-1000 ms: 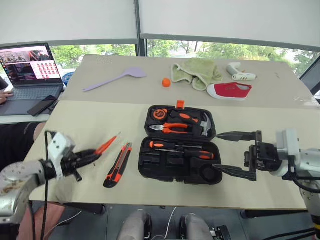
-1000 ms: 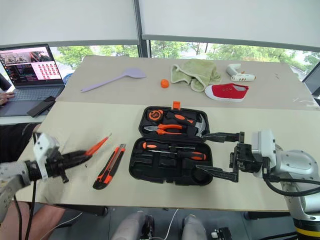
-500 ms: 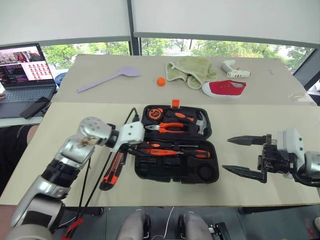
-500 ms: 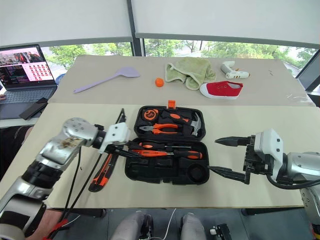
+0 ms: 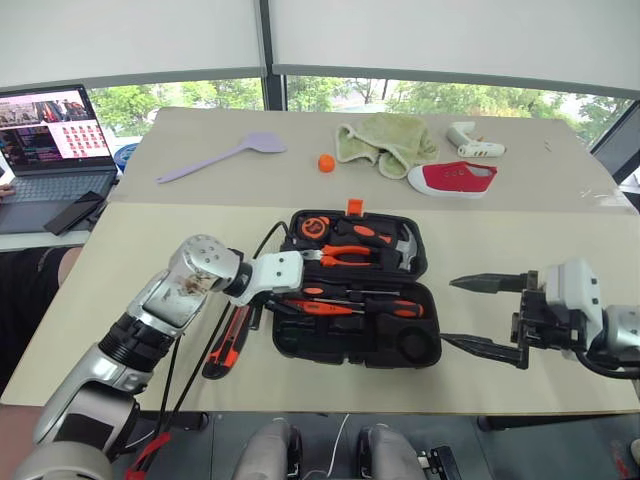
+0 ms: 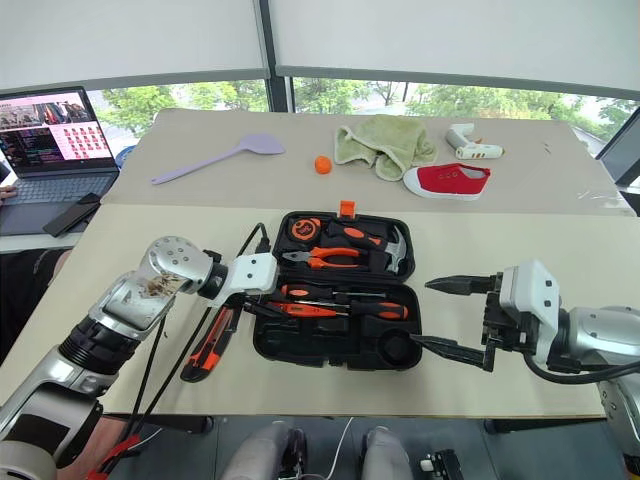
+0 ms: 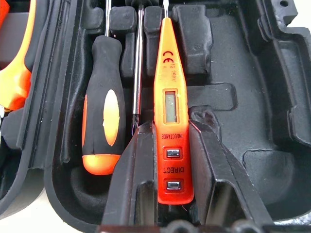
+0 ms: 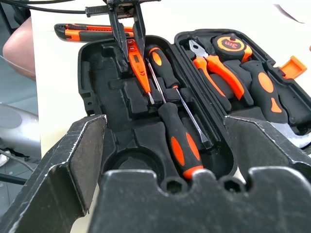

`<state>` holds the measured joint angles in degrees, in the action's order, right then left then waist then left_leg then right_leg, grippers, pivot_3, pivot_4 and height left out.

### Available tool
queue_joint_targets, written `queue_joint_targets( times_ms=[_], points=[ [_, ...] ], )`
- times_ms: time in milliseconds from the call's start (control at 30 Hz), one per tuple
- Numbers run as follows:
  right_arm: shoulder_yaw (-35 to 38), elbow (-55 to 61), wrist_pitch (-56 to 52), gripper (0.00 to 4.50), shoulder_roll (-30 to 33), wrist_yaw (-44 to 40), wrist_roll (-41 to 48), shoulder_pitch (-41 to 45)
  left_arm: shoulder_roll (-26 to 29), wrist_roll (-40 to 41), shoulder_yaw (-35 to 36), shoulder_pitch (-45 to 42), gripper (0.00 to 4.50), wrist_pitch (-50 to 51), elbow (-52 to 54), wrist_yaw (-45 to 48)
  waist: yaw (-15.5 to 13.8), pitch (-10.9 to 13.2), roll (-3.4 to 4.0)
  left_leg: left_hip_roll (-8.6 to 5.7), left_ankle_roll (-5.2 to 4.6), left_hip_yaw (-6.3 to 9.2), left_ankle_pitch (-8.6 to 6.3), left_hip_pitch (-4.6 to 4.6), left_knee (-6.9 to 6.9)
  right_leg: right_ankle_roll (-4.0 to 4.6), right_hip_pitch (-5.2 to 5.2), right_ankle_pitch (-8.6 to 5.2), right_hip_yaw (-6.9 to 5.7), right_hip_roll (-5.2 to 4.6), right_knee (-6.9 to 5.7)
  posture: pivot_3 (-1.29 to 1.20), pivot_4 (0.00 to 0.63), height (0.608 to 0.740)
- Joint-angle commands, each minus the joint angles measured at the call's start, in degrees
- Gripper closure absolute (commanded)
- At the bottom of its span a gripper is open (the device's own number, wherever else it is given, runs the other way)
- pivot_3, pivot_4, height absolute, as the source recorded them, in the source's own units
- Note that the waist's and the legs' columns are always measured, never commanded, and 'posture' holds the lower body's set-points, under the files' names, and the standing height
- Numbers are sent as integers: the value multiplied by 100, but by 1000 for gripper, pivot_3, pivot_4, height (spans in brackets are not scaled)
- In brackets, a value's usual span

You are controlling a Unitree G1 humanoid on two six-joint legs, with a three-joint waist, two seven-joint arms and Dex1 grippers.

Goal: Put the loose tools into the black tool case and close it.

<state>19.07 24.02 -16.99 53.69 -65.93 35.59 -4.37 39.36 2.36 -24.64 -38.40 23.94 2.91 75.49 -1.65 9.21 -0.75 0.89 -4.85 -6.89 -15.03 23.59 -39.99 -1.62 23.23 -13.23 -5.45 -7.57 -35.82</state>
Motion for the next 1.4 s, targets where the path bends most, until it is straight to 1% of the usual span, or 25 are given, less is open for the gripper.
queue_joint_targets(
  times_ms=[33, 100, 167, 333, 467, 633, 733, 767, 800, 833, 867, 900, 933, 967, 1033, 1167, 1267, 1400],
  points=[
    [182, 180, -110, 0, 101, 35, 71, 61, 55, -226, -349, 43, 4051, 519, 268, 36, 0, 0, 0, 0, 0, 0, 0, -1, 0, 0, -1, 0, 0, 0, 0, 0, 150, 740],
    [150, 161, -126, 0, 105, 34, 55, 111, -28, -142, -292, 65, 4051, 632, 343, -10, 1, 0, 0, 0, 0, 0, 0, -2, 0, -1, -2, 0, 0, 0, 0, 0, 150, 740],
    [121, 133, -125, 0, 92, 24, 29, 151, -88, -23, -209, 98, 3047, 707, 435, -43, 2, 0, 0, 0, 0, 0, 0, -3, -1, -1, -2, -1, 1, 0, 0, 0, 150, 740],
    [80, 63, -93, 0, 57, -18, -6, 224, -290, 319, 211, 43, 1416, 473, 534, -138, -5, 0, -1, -1, 0, 2, 0, 1, -2, -3, -2, -2, 0, 0, 0, 0, 150, 740],
    [126, -29, -41, 0, 51, -118, -15, 213, -364, 837, 703, 14, 1416, 590, 899, -204, -11, 7, -12, 0, 0, 5, 1, 16, -20, -3, 5, -2, -3, 0, -7, 0, 150, 740],
    [113, -104, 1, 0, -5, -163, -3, 239, -343, 1004, 802, 272, 1416, 283, 954, -212, -13, 7, -12, 0, -1, 8, 0, 13, -24, -3, 0, -1, -2, -1, -8, 0, 150, 740],
    [8, -172, 106, 0, -137, -153, -49, 299, -497, 1007, 803, 473, 2165, 33, 685, -360, -19, 7, -12, 0, -1, 9, 0, 14, -25, -3, 1, -1, -3, 0, -10, 0, 150, 740],
    [-32, -207, 148, 0, -178, -148, -72, 333, -518, 968, 760, 529, 2567, -90, 578, -360, -23, 7, -12, -1, -1, 9, 0, 12, -26, -3, -2, -1, -4, 0, -10, 0, 150, 740],
    [-62, -238, 184, 0, -224, -147, -85, 374, -525, 913, 704, 603, 2840, -250, 477, -337, -30, 7, -12, -1, -1, 9, 0, 11, -29, -3, -3, -1, -3, 0, -10, 0, 150, 740],
    [-92, -279, 268, 0, -289, -129, -123, 440, -545, 864, 648, 696, 3342, -478, 374, -296, -32, 7, -12, -1, -1, 9, 0, 11, -29, -3, -3, -1, -3, 0, -10, 0, 150, 740],
    [-121, -314, 291, 0, -330, -121, -134, 496, -607, 817, 630, 759, 3634, -688, 241, -335, -33, 7, -12, -1, -1, 9, 0, 11, -29, -3, -2, -1, -3, 0, -11, 0, 150, 740],
    [-149, -341, 311, 0, -359, -120, -152, 536, -656, 698, 602, 798, 4102, -885, 89, -453, -36, 7, -12, -1, -1, 8, 0, 11, -29, -3, -2, -1, -3, 0, -11, 0, 150, 740],
    [-184, -376, 350, 0, -382, -127, -179, 579, -681, 588, 552, 807, 4466, -1101, -61, -495, -44, 7, -12, -1, -1, 8, 0, 12, -29, -2, 0, -1, -2, 0, -11, 0, 150, 740],
    [-212, -395, 365, 0, -391, -131, -194, 601, -692, 515, 496, 820, 4488, -1270, -168, -487, -51, 7, -12, 0, -1, 9, 0, 13, -30, -2, 0, 0, -4, 0, -12, 0, 150, 740],
    [-261, -423, 392, 0, -413, -128, -219, 640, -795, 479, 466, 842, 4488, -1299, -322, -575, -62, 7, -12, -1, -1, 9, 0, 15, -33, -2, 1, 0, -4, 0, -12, 0, 150, 740],
    [-268, -405, 393, 0, -447, -118, -206, 630, -850, 232, 357, 834, 4488, -1151, -562, -780, -74, 6, -11, -1, -4, 11, -2, 14, -38, -3, -5, 2, -6, -2, -13, 0, 150, 740],
    [-242, -365, 376, 0, -471, -125, -190, 578, -898, 231, 353, 861, 4488, -1038, -582, -843, -71, 6, -10, -1, -6, 12, -3, 6, -39, -2, -9, 5, -3, -5, -17, 0, 150, 740],
    [-231, -346, 330, 0, -488, -132, -147, 539, -813, 321, 316, 1004, 4488, -751, -424, -761, -54, 5, -9, 0, -11, 14, -1, -1, -40, 1, -10, 8, -1, -5, -23, 0, 150, 740]
  ],
)
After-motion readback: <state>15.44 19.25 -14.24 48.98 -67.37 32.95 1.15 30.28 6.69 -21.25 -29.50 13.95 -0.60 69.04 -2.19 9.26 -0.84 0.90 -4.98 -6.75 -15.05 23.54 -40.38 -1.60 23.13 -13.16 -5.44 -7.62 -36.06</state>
